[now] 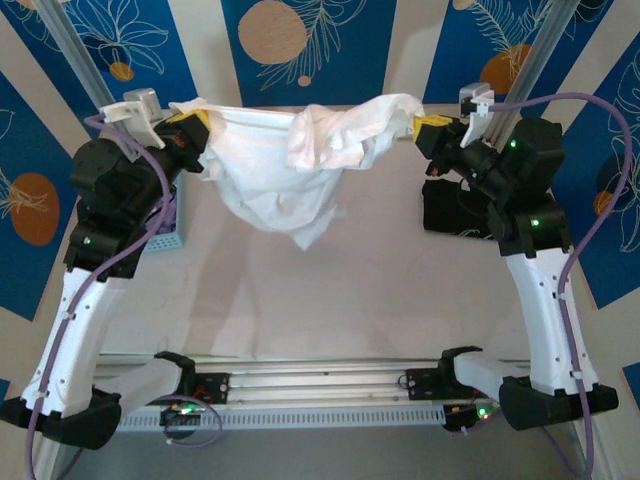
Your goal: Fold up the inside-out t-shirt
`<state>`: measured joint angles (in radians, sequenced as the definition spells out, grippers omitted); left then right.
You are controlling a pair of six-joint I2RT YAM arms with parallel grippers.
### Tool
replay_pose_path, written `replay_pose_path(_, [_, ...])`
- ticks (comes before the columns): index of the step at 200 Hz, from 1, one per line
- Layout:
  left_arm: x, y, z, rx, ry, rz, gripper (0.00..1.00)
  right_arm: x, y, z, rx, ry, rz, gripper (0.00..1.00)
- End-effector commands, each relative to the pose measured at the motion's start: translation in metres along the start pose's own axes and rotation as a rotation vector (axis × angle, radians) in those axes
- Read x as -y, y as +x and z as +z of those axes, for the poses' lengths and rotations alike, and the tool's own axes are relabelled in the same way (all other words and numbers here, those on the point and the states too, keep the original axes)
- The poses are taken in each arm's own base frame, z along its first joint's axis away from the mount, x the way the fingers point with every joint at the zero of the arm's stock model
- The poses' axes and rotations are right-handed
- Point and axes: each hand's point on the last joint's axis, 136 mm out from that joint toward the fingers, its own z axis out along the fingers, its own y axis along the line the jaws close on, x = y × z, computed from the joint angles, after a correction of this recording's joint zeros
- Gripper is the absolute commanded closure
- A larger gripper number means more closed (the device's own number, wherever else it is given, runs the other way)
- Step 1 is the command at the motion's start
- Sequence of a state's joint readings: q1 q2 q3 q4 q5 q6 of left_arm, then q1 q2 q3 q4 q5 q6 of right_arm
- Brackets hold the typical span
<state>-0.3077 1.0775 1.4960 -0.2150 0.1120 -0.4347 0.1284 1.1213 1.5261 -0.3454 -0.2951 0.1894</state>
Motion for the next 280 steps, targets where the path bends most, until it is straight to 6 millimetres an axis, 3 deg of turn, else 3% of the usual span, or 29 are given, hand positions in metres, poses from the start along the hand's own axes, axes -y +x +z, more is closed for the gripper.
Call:
replay_pose_path(1, [-0.023,0.03,0.012,-0.086,-0.069,0.007,1.0,0.021,0.039,0.014,-0.109,0.029,0.069,1.0])
replay_pose_path(17, [-0.041,0.07,0.024,-0.181,-0.104,-0.028,1.0,0.052,0.084,0.03,-0.224,0.117,0.171,0.97])
replay_pose_path(33, [-0.059,0.125,0.041,-0.299,-0.124,-0.108,1.0,0.094,0.148,0.048,-0.37,0.248,0.273,0.95])
replay_pose_path(48, [-0.068,0.184,0.066,-0.405,-0.101,-0.205,1.0,0.142,0.211,0.065,-0.522,0.377,0.345,0.95])
replay_pose_path(63, [-0.078,0.235,0.1,-0.501,-0.098,-0.248,0.99,0.192,0.26,0.081,-0.651,0.505,0.382,0.93])
replay_pose_path(76, [-0.102,0.275,0.127,-0.609,-0.162,-0.255,0.91,0.216,0.286,0.089,-0.716,0.561,0.403,0.87])
replay_pose_path(87, [-0.123,0.301,0.142,-0.693,-0.216,-0.236,0.79,0.219,0.299,0.091,-0.755,0.572,0.413,0.78])
replay_pose_path(98, [-0.139,0.316,0.142,-0.749,-0.263,-0.224,0.58,0.206,0.306,0.089,-0.77,0.558,0.391,0.68])
replay_pose_path(110, [-0.146,0.323,0.13,-0.763,-0.277,-0.193,0.47,0.186,0.313,0.078,-0.784,0.56,0.346,0.59])
replay_pose_path(134, [-0.163,0.337,0.088,-0.784,-0.355,-0.097,0.27,0.107,0.332,0.07,-0.818,0.374,0.334,0.51])
replay_pose_path(159, [-0.18,0.373,0.066,-0.901,-0.39,-0.058,0.26,0.02,0.367,0.067,-0.913,0.181,0.303,0.46])
replay_pose_path(177, [-0.18,0.395,0.073,-0.956,-0.354,-0.088,0.27,-0.037,0.387,0.071,-0.932,0.057,0.257,0.46])
replay_pose_path(201, [-0.189,0.407,0.095,-0.971,-0.351,-0.076,0.3,-0.105,0.406,0.092,-0.911,-0.11,0.211,0.45])
replay_pose_path(217, [-0.199,0.409,0.108,-0.982,-0.37,-0.043,0.3,-0.127,0.416,0.11,-0.91,-0.135,0.172,0.45])
replay_pose_path(230, [-0.204,0.411,0.116,-0.985,-0.37,-0.036,0.31,-0.134,0.426,0.124,-0.904,-0.13,0.158,0.43])
replay_pose_path(266, [-0.217,0.419,0.137,-0.984,-0.371,-0.043,0.35,-0.137,0.464,0.157,-0.923,-0.113,0.192,0.44])
replay_pose_path(280, [-0.221,0.424,0.145,-0.986,-0.361,-0.061,0.44,-0.135,0.475,0.165,-0.941,-0.091,0.192,0.53])
